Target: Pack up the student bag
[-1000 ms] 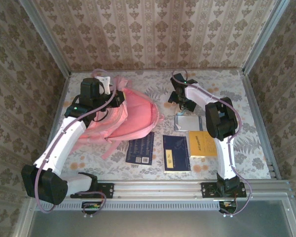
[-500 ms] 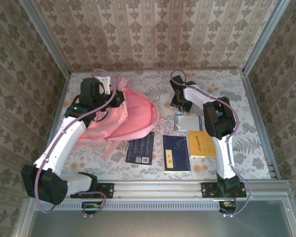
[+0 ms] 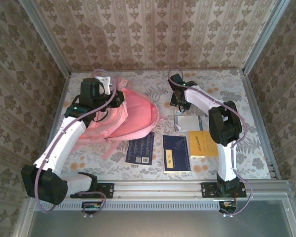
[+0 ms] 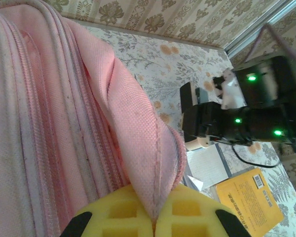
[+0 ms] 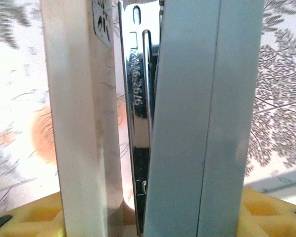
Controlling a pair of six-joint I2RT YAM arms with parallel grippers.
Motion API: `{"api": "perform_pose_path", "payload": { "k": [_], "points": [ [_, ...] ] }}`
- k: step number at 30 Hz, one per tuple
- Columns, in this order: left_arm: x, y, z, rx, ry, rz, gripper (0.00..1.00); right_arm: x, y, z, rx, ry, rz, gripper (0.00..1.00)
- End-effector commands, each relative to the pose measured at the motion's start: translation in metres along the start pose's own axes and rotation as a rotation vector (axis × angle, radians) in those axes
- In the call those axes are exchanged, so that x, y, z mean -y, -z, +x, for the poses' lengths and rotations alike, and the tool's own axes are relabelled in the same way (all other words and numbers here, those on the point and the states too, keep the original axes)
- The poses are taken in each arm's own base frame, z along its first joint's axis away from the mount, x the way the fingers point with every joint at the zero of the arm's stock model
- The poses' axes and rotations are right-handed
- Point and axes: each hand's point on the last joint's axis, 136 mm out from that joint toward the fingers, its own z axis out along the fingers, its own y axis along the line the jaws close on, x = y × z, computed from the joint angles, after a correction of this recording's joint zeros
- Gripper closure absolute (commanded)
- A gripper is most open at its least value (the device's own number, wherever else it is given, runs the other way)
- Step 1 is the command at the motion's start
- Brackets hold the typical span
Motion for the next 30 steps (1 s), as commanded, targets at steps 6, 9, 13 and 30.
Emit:
{"api": "perform_pose_path", "payload": {
  "k": [6,9,13,30],
  "points": [
    [0.020,0.033,-0.029,0.090,-0.083,0.007,1.00,-0.018,0.069,0.000,0.142,0.123,-0.108,0.48],
    [0.023,0.042,-0.030,0.091,-0.079,0.032,1.00,-0.025,0.084,0.009,0.159,0.145,-0.187,0.49],
    [0.030,0.054,-0.036,0.098,-0.083,0.081,1.00,-0.043,0.107,0.020,0.194,0.204,-0.314,0.51],
    [0.076,0.078,-0.040,0.057,-0.095,0.340,1.00,-0.191,0.146,0.120,0.015,0.441,-0.752,0.52]
  ]
}}
